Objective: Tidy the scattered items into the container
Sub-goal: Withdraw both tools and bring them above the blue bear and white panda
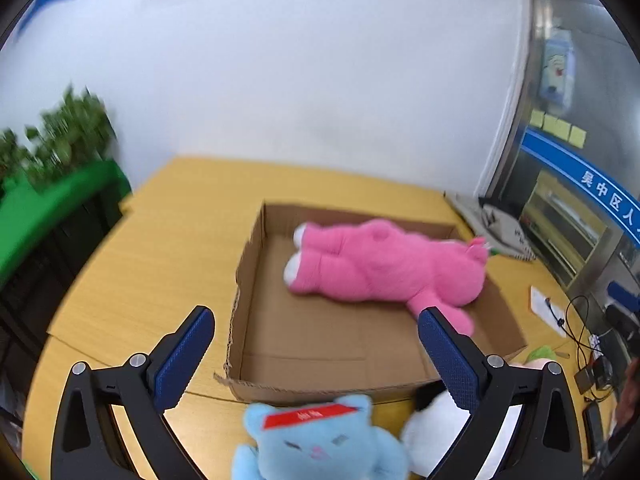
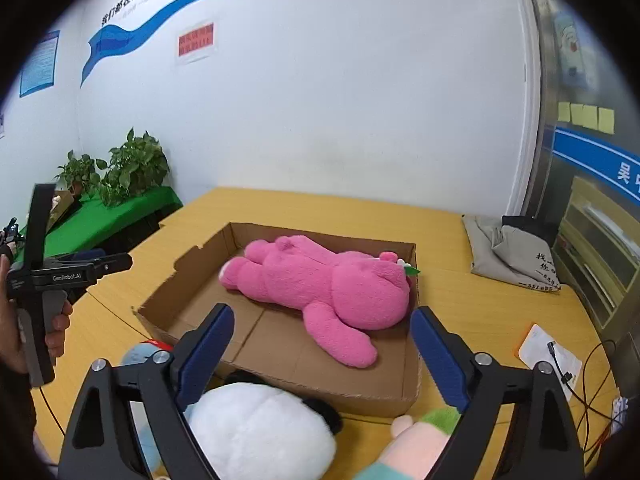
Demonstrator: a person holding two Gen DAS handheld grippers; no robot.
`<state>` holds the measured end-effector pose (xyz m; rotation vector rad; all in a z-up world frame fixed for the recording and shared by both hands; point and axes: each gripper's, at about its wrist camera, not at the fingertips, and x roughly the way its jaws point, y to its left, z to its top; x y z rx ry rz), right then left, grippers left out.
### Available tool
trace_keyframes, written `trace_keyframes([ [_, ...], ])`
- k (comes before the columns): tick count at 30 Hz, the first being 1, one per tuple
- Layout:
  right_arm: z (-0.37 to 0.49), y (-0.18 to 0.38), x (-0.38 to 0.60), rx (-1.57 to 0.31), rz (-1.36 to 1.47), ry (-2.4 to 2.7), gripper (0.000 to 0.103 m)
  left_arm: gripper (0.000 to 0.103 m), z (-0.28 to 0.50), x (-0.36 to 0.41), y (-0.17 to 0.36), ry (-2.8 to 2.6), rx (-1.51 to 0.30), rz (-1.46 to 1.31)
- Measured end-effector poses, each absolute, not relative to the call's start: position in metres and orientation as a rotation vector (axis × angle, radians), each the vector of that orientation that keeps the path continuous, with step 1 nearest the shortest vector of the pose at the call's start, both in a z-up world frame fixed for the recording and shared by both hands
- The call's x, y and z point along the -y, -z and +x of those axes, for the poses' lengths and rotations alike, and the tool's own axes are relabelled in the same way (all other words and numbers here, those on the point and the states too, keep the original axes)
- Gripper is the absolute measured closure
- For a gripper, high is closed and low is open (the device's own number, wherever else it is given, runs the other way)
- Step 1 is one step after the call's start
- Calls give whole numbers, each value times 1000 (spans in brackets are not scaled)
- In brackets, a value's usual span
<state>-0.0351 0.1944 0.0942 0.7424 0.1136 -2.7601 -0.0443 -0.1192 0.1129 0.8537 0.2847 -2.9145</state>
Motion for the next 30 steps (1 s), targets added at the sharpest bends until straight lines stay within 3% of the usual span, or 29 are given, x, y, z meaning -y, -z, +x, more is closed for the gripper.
trace_keyframes([
  [9, -9, -40, -181, -32, 928, 2790, 10, 0, 9, 44, -98, 2950, -26, 844],
  [30, -7, -26, -192, -38, 970, 2820, 10, 0, -3, 25, -77, 3006, -115, 965],
])
